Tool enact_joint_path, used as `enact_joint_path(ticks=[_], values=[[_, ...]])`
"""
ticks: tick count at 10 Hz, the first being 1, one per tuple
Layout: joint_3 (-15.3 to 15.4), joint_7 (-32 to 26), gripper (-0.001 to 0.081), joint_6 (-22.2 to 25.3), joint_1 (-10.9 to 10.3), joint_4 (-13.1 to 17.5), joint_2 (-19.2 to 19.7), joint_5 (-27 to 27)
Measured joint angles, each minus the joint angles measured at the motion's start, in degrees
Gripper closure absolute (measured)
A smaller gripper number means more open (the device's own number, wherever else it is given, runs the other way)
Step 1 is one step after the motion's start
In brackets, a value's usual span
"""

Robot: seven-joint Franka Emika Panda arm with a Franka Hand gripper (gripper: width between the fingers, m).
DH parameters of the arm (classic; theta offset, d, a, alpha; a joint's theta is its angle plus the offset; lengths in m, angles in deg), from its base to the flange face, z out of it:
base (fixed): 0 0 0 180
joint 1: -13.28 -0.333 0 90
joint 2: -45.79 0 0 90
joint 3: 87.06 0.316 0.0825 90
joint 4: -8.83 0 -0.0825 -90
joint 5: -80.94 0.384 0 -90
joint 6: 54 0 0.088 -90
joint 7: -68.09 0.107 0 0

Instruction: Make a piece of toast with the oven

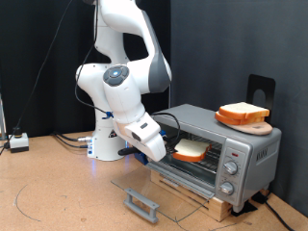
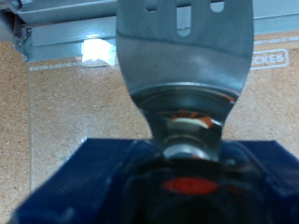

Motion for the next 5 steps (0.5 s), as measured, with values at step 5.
enact_joint_path(ticks=[5], values=[[-1.66, 0.98, 0.0393, -0.3, 0.77, 1.06, -0.82, -0.62]])
